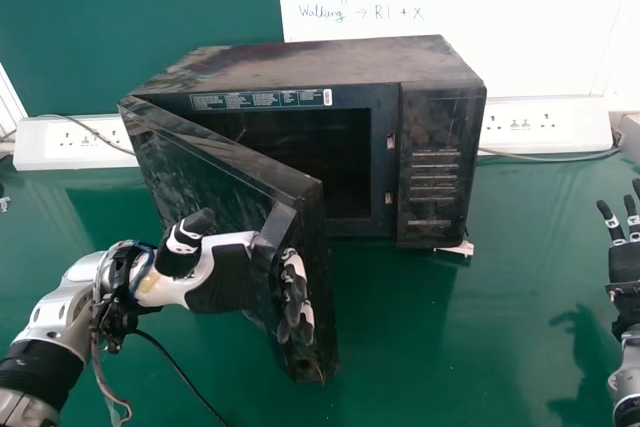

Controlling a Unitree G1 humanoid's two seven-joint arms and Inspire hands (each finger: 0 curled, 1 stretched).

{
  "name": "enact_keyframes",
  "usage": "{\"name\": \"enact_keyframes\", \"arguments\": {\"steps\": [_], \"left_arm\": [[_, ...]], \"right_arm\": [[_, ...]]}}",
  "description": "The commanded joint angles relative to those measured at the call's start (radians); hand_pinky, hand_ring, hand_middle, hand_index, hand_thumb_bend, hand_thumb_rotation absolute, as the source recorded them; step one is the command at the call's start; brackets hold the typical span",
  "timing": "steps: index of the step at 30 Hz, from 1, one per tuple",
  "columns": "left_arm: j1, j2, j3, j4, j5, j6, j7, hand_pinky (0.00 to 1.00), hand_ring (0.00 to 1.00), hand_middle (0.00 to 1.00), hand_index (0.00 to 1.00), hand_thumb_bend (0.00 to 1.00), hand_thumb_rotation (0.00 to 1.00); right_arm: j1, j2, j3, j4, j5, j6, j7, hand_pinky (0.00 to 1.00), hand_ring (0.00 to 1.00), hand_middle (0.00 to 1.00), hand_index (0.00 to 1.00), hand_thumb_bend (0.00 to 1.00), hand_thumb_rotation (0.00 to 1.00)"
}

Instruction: Open the door of oven

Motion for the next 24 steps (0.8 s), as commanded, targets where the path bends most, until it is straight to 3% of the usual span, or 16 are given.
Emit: {"name": "enact_keyframes", "arguments": {"steps": [1,4,9,11,15,20,24], "left_arm": [[-0.073,0.051,-0.007,-0.001,-0.135,-0.048,-0.008,0.55,0.65,0.76,0.78,0.84,0.95],[-0.092,0.089,-0.054,0.009,-0.156,-0.047,-0.008,0.52,0.64,0.74,0.79,0.86,0.91],[-0.074,0.108,-0.039,0.014,-0.212,-0.063,-0.008,0.55,0.63,0.72,0.73,0.85,0.96],[-0.063,0.113,-0.017,0.018,-0.226,-0.062,-0.008,0.54,0.62,0.72,0.69,0.83,0.92],[-0.051,0.129,0.014,0.026,-0.217,-0.147,-0.008,0.48,0.57,0.69,0.77,0.85,0.90],[-0.061,0.171,-0.002,0.025,-0.222,-0.180,-0.008,0.53,0.61,0.72,0.84,0.90,0.83],[-0.046,0.197,0.019,0.026,-0.220,-0.222,-0.008,0.43,0.51,0.66,0.81,0.92,0.82]], "right_arm": [[0.004,-0.005,-0.002,-0.008,0.003,-0.006,0.004,0.38,0.49,0.60,0.67,1.00,0.87],[0.002,-0.007,-0.004,-0.007,0.004,-0.001,-0.003,0.39,0.50,0.60,0.67,1.00,0.87],[0.005,-0.004,-0.009,-0.020,0.010,-0.002,-0.010,0.39,0.49,0.60,0.67,1.00,0.85],[0.007,-0.007,-0.010,-0.016,0.008,-0.004,-0.009,0.39,0.50,0.60,0.67,1.00,0.84],[0.008,-0.006,-0.012,-0.018,0.012,0.001,-0.002,0.40,0.50,0.60,0.67,1.00,0.83],[0.008,-0.008,-0.012,-0.016,0.010,0.000,0.001,0.40,0.51,0.61,0.67,1.00,0.83],[0.009,-0.005,-0.008,-0.020,0.003,-0.005,-0.012,0.40,0.51,0.60,0.68,1.00,0.84]]}}
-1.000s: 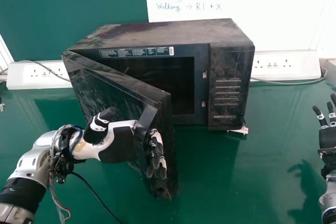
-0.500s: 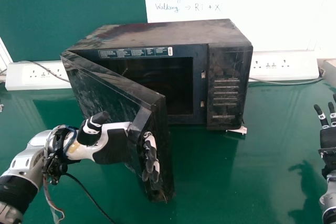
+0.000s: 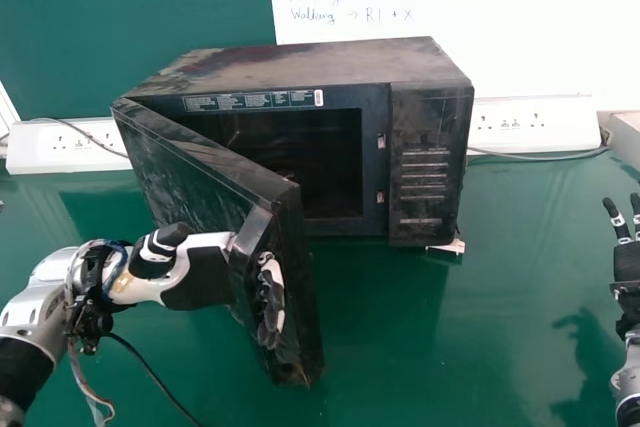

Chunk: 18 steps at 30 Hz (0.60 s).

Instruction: Open the door of oven

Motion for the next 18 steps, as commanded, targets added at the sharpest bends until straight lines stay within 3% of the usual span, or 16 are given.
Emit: {"name": "enact_keyframes", "arguments": {"steps": [1,4,8,11,14,18], "left_arm": [[-0.042,0.062,0.106,0.008,-0.127,-0.062,-0.007,0.43,0.51,0.65,0.80,0.93,0.82],[-0.039,0.081,0.100,0.006,-0.133,-0.066,-0.007,0.43,0.51,0.66,0.79,0.93,0.78],[-0.032,0.088,0.112,0.000,-0.141,-0.081,-0.007,0.36,0.46,0.60,0.81,0.92,0.78],[0.000,0.090,0.165,0.015,-0.152,-0.085,-0.007,0.38,0.45,0.59,0.80,0.92,0.77],[0.010,0.114,0.171,0.011,-0.138,-0.080,-0.007,0.37,0.45,0.60,0.81,0.91,0.76],[0.030,0.128,0.206,0.012,-0.130,-0.091,-0.007,0.32,0.42,0.57,0.78,0.92,0.77]], "right_arm": [[0.007,-0.002,0.000,-0.010,0.001,-0.005,-0.005,0.41,0.51,0.60,0.69,1.00,0.84],[0.007,-0.003,0.000,-0.009,0.001,-0.003,-0.008,0.41,0.51,0.60,0.68,1.00,0.85],[0.007,-0.006,-0.003,-0.005,0.005,0.000,0.002,0.40,0.51,0.61,0.68,1.00,0.84],[0.007,-0.007,-0.001,-0.004,0.003,-0.001,-0.001,0.40,0.51,0.61,0.68,1.00,0.85],[0.006,-0.008,-0.001,-0.003,0.002,-0.002,-0.003,0.41,0.51,0.60,0.67,1.00,0.85],[0.007,-0.010,-0.002,-0.003,0.003,0.001,-0.002,0.41,0.51,0.61,0.68,1.00,0.85]]}}
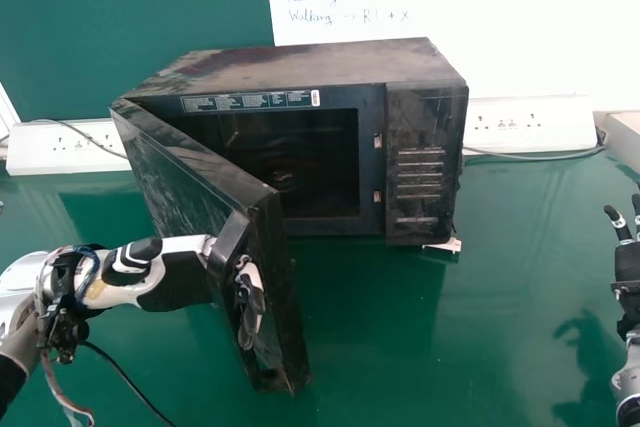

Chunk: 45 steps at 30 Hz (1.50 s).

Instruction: Open the door of oven

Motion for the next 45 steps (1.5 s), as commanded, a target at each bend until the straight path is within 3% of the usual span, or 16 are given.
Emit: {"name": "enact_keyframes", "arguments": {"steps": [1,7,11,14,18,22,24,27,29,31,34,36,39,42,45], "left_arm": [[-0.038,0.076,0.157,0.033,-0.115,-0.056,-0.007,0.32,0.41,0.57,0.77,0.92,0.77],[-0.026,0.082,0.185,0.019,-0.118,-0.086,-0.007,0.22,0.33,0.52,0.73,1.00,0.77],[-0.012,0.075,0.213,-0.007,-0.136,-0.128,-0.007,0.14,0.21,0.36,0.71,1.00,0.75],[0.008,0.073,0.257,-0.012,-0.151,-0.140,-0.007,0.12,0.18,0.33,0.71,1.00,0.74],[0.031,0.106,0.279,0.012,-0.149,-0.132,-0.007,0.24,0.33,0.47,0.74,0.98,0.67],[0.053,0.110,0.313,0.006,-0.154,-0.113,-0.007,0.22,0.31,0.46,0.74,0.99,0.62],[0.065,0.140,0.303,0.003,-0.140,-0.104,-0.007,0.22,0.31,0.46,0.73,0.99,0.61],[0.067,0.136,0.316,-0.008,-0.142,-0.139,-0.007,0.23,0.30,0.46,0.75,0.98,0.69],[0.076,0.147,0.316,-0.012,-0.132,-0.127,-0.007,0.23,0.30,0.44,0.74,1.00,0.69],[0.095,0.156,0.330,-0.022,-0.124,-0.118,-0.007,0.18,0.26,0.40,0.73,1.00,0.65],[0.132,0.166,0.383,-0.071,-0.111,-0.129,-0.007,0.12,0.18,0.33,0.70,1.00,0.67],[0.164,0.164,0.443,-0.108,-0.104,-0.166,-0.007,0.09,0.14,0.27,0.65,0.92,0.68],[0.199,0.168,0.502,-0.157,-0.101,-0.217,-0.007,0.08,0.13,0.27,0.62,0.75,0.68],[0.226,0.188,0.534,-0.185,-0.091,-0.208,-0.007,0.08,0.13,0.26,0.61,0.81,0.64],[0.245,0.190,0.560,-0.204,-0.105,-0.214,-0.007,0.08,0.12,0.29,0.63,0.79,0.72]], "right_arm": [[0.007,-0.009,-0.002,-0.002,0.003,0.002,0.003,0.41,0.51,0.61,0.68,1.00,0.85],[0.008,-0.014,-0.002,0.001,0.002,0.006,0.001,0.41,0.51,0.61,0.68,1.00,0.85],[0.007,-0.012,-0.002,-0.002,0.002,0.004,-0.007,0.40,0.51,0.61,0.67,1.00,0.86],[0.008,-0.013,-0.003,-0.002,0.001,0.003,-0.006,0.39,0.51,0.61,0.67,1.00,0.86],[0.010,-0.010,-0.002,-0.011,0.002,0.002,-0.009,0.41,0.51,0.61,0.66,1.00,0.86],[0.010,-0.014,-0.003,-0.006,0.001,0.002,-0.012,0.40,0.50,0.60,0.66,1.00,0.86],[0.009,-0.016,-0.002,-0.007,0.001,0.003,-0.013,0.40,0.50,0.60,0.67,1.00,0.85],[0.008,-0.018,-0.005,-0.005,0.003,0.007,-0.014,0.39,0.50,0.59,0.66,1.00,0.84],[0.007,-0.020,-0.007,-0.001,0.005,0.009,-0.014,0.39,0.50,0.59,0.67,1.00,0.84],[0.009,-0.019,-0.007,-0.004,0.006,0.011,-0.008,0.40,0.50,0.60,0.67,1.00,0.85],[0.010,-0.018,-0.006,-0.007,0.005,0.012,-0.011,0.40,0.51,0.61,0.68,1.00,0.86],[0.010,-0.019,-0.007,-0.006,0.005,0.014,-0.013,0.41,0.50,0.61,0.68,1.00,0.85],[0.010,-0.022,-0.010,-0.004,0.009,0.019,-0.003,0.40,0.51,0.61,0.68,1.00,0.86],[0.011,-0.024,-0.008,-0.006,0.005,0.017,-0.007,0.39,0.52,0.62,0.67,1.00,0.86],[0.010,-0.028,-0.009,-0.006,0.005,0.020,-0.012,0.39,0.50,0.60,0.67,1.00,0.86]]}}
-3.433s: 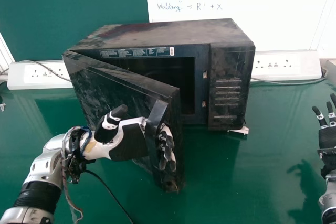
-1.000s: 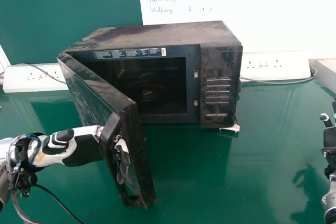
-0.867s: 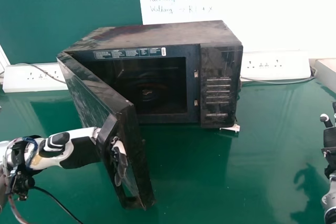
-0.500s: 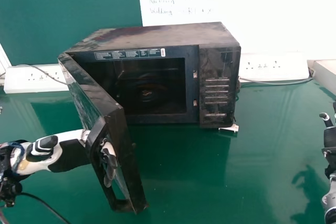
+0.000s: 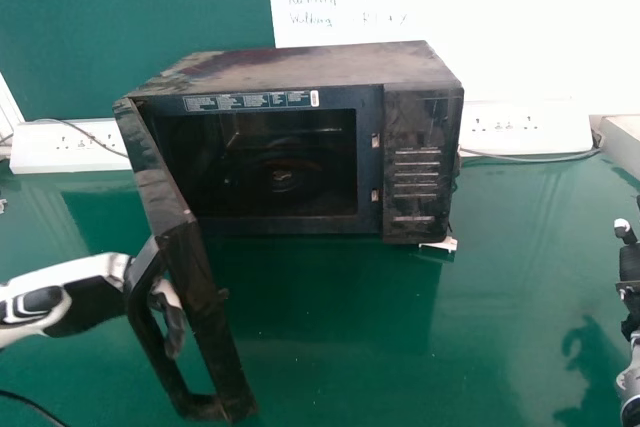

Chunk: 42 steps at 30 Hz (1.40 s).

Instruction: Open the door of oven

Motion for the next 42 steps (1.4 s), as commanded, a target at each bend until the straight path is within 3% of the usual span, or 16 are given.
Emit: {"name": "enact_keyframes", "arguments": {"steps": [1,5,9,10,12,13,14,15,16,17,19,21,26,29,36,42], "left_arm": [[-0.034,0.021,0.090,-0.049,-0.129,-0.001,-0.012,0.07,0.12,0.29,0.65,0.79,0.73],[0.002,0.031,0.122,-0.073,-0.133,0.026,-0.012,0.06,0.10,0.21,0.62,0.79,0.69],[0.037,-0.005,0.168,-0.064,-0.199,0.099,-0.012,0.07,0.12,0.26,0.63,0.74,0.61],[0.043,-0.008,0.162,-0.064,-0.228,0.134,-0.012,0.08,0.12,0.27,0.66,0.68,0.54],[0.061,-0.046,0.199,-0.056,-0.325,0.315,-0.012,0.12,0.20,0.41,0.72,0.57,0.16],[-0.006,-0.155,0.282,-0.073,-0.364,0.161,-0.012,0.30,0.43,0.58,0.69,0.61,0.12],[-0.080,-0.253,0.376,-0.058,-0.381,-0.001,-0.012,0.38,0.51,0.65,0.77,0.45,0.31],[-0.098,-0.280,0.436,-0.012,-0.347,-0.087,-0.012,0.29,0.43,0.57,0.76,0.49,0.16],[-0.078,-0.260,0.480,0.043,-0.299,-0.120,-0.012,0.20,0.31,0.52,0.63,0.51,0.08],[-0.046,-0.216,0.503,0.090,-0.270,-0.090,-0.012,0.13,0.21,0.36,0.53,0.57,0.20],[-0.028,-0.162,0.548,0.153,-0.257,-0.071,-0.012,0.09,0.15,0.26,0.44,0.80,0.63],[-0.055,-0.144,0.590,0.209,-0.281,-0.032,-0.012,0.09,0.14,0.24,0.42,0.87,0.73],[-0.155,-0.155,0.670,0.297,-0.288,0.062,-0.012,0.14,0.19,0.28,0.43,0.82,0.73],[-0.227,-0.208,0.744,0.331,-0.304,0.072,0.118,0.16,0.22,0.31,0.41,0.81,0.67],[-0.264,-0.330,0.790,0.164,-0.262,0.070,0.428,0.16,0.25,0.35,0.45,0.86,0.39],[-0.312,-0.402,0.819,0.098,-0.221,-0.021,0.609,0.14,0.23,0.32,0.43,0.85,0.42]], "right_arm": [[0.008,-0.008,-0.002,-0.004,0.005,0.011,-0.002,0.39,0.50,0.60,0.68,1.00,0.86],[0.011,-0.011,-0.002,-0.011,0.005,0.012,0.004,0.39,0.50,0.61,0.69,1.00,0.87],[0.017,-0.020,-0.005,-0.008,0.006,0.015,0.015,0.39,0.50,0.61,0.69,1.00,0.87],[0.018,-0.021,-0.005,-0.011,0.007,0.016,0.014,0.39,0.50,0.61,0.69,1.00,0.86],[0.020,-0.020,-0.007,-0.015,0.008,0.016,0.010,0.39,0.49,0.60,0.68,1.00,0.86],[0.021,-0.021,-0.006,-0.016,0.008,0.016,0.010,0.39,0.49,0.60,0.68,1.00,0.85],[0.022,-0.022,-0.005,-0.016,0.006,0.014,0.013,0.39,0.49,0.61,0.68,1.00,0.85],[0.023,-0.024,-0.004,-0.015,0.005,0.014,0.016,0.39,0.50,0.61,0.68,1.00,0.86],[0.023,-0.024,-0.002,-0.014,0.002,0.013,0.013,0.39,0.49,0.61,0.68,1.00,0.86],[0.024,-0.024,0.000,-0.015,0.000,0.012,0.011,0.38,0.50,0.61,0.68,1.00,0.86],[0.024,-0.022,0.003,-0.018,-0.003,0.013,0.008,0.39,0.50,0.62,0.68,1.00,0.86],[0.022,-0.023,0.005,-0.013,-0.005,0.013,0.009,0.40,0.50,0.62,0.68,1.00,0.86],[0.023,-0.023,0.008,-0.011,-0.006,0.009,0.011,0.41,0.51,0.61,0.69,1.00,0.87],[0.023,-0.024,0.007,-0.010,-0.003,0.013,0.009,0.41,0.51,0.61,0.69,1.00,0.87],[0.025,-0.023,0.006,-0.013,-0.001,0.013,0.010,0.40,0.51,0.61,0.69,1.00,0.88],[0.024,-0.022,0.005,-0.011,-0.002,0.010,0.001,0.41,0.50,0.61,0.69,1.00,0.87]]}}
